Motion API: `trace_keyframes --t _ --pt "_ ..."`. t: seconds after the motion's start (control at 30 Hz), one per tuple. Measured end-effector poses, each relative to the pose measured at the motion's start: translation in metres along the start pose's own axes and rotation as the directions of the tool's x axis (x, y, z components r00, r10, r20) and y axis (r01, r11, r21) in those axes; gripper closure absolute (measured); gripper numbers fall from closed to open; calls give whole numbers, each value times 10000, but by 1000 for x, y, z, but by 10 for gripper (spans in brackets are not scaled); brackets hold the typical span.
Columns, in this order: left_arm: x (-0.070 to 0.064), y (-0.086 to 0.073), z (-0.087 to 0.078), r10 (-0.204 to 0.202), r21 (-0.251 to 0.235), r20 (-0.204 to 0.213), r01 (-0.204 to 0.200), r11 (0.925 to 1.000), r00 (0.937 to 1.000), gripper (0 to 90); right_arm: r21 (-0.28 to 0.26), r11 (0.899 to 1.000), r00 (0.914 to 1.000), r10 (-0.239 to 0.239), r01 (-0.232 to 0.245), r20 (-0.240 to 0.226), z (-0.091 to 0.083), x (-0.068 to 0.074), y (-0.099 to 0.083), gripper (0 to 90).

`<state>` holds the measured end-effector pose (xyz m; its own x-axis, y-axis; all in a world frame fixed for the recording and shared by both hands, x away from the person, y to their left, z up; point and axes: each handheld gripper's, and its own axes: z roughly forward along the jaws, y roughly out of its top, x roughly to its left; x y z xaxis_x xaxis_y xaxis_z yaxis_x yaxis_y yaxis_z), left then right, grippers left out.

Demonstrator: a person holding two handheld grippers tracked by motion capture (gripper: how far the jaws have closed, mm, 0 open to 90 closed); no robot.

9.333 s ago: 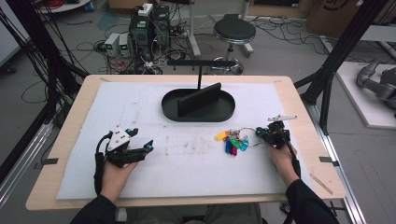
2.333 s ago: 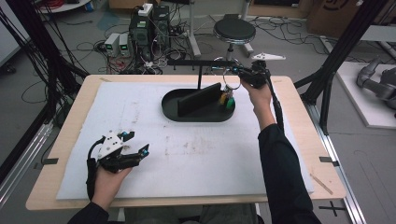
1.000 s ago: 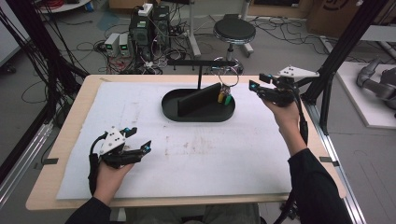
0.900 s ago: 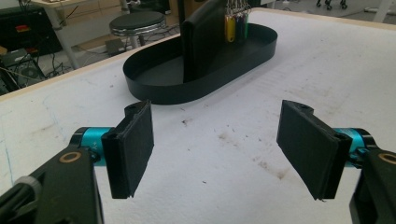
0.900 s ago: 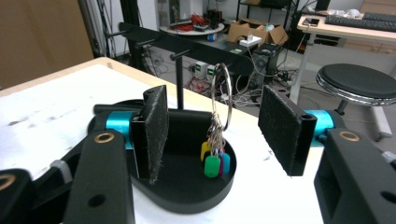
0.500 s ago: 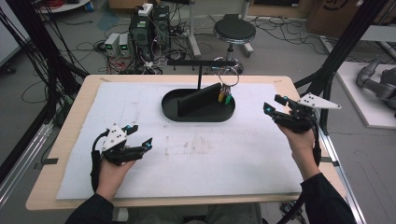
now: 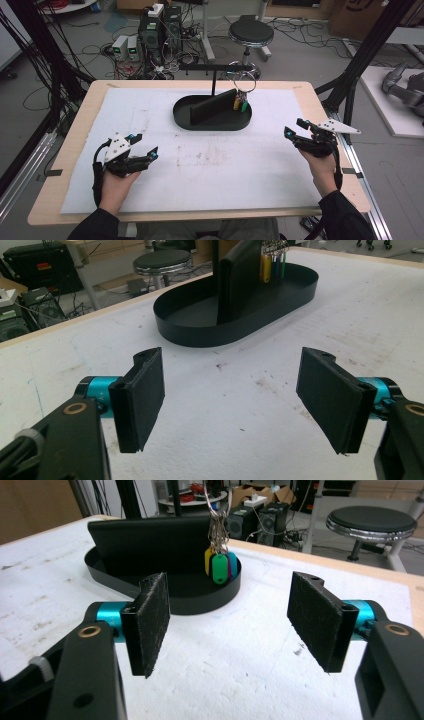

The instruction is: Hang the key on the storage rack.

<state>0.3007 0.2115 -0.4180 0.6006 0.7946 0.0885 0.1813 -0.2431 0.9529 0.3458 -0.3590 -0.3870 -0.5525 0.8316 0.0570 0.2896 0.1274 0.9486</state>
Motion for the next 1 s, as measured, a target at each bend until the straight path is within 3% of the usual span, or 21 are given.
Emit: trace_keyframes --t 1.0 --pt "3 -1 1 97 62 -156 -96 9999 9998 274 431 9988 9996 235 -241 147 0 -8 -11 247"
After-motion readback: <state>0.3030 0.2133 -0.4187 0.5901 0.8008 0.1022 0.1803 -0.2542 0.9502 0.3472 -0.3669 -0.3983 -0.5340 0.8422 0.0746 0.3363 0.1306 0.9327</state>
